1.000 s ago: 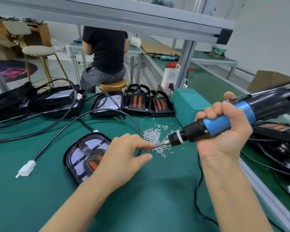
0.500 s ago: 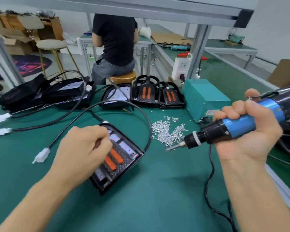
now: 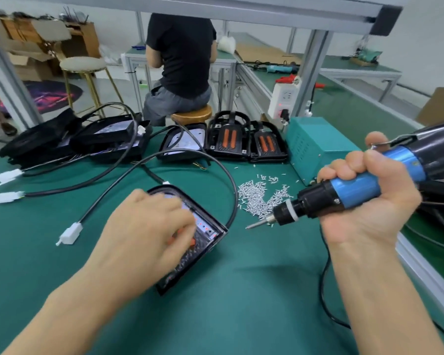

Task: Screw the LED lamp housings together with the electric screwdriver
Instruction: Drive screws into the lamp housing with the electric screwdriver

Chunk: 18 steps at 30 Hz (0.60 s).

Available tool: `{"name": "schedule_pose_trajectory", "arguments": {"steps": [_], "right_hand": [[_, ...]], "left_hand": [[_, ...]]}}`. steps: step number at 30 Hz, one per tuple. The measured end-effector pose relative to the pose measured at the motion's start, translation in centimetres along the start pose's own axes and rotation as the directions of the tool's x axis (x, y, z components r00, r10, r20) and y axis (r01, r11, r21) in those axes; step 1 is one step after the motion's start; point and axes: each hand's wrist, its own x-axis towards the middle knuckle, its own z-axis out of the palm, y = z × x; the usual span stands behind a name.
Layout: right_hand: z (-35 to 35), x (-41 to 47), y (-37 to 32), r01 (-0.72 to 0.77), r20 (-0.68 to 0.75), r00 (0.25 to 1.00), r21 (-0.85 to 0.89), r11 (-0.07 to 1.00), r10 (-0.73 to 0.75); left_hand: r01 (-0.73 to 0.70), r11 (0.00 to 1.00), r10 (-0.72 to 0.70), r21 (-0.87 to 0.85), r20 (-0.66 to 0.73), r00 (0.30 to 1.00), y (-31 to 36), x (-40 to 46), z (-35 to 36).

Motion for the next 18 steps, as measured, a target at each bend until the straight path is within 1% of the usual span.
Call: {"name": "schedule_pose_trajectory", "arguments": {"steps": [1, 2, 4, 6, 7, 11, 13, 18], "right_hand": [[-0.1, 0.1, -0.1, 0.014, -0.007, 1.0, -0.01, 1.0, -0.014], [-0.2, 0.2, -0.1, 0.028, -0.01, 1.0, -0.023, 0.999, -0.028], [-0.4, 0.4, -0.3, 0.058, -0.007, 0.998, -0.056, 0.997, -0.059], [-0.7, 0.5, -0.6, 0.082, 0.001, 0.997, -0.085, 0.993, -0.082], [-0.8, 0.5, -0.7, 0.088, 0.002, 0.996, -0.095, 0.992, -0.088], [-1.5, 0.7, -1.3, 0.106, -0.009, 0.994, -0.146, 0.984, -0.108], [-1.8, 0.7, -1.5, 0.108, -0.012, 0.994, -0.151, 0.983, -0.111], [-2.4, 0.8, -1.6, 0.108, -0.016, 0.994, -0.156, 0.982, -0.111]], "left_hand": [[-0.009, 0.999, 0.009, 0.032, -0.015, 1.0, 0.6, 1.9, 0.4], [-0.025, 0.997, 0.025, 0.075, 0.002, 1.0, 1.3, 3.9, 1.1], [-0.066, 0.983, 0.044, 0.172, 0.131, 0.99, 2.4, 7.8, 3.4], [-0.086, 0.976, 0.032, 0.202, 0.254, 0.967, 3.2, 10.9, 6.1], [-0.079, 0.978, 0.019, 0.191, 0.296, 0.955, 3.4, 12.0, 7.3], [0.025, 0.999, -0.036, 0.035, 0.357, 0.934, 3.2, 14.2, 10.4], [0.065, 0.998, -0.057, -0.009, 0.374, 0.926, 3.1, 14.5, 11.2], [0.116, 0.993, -0.092, -0.037, 0.4, 0.912, 3.3, 14.9, 12.0]]}}
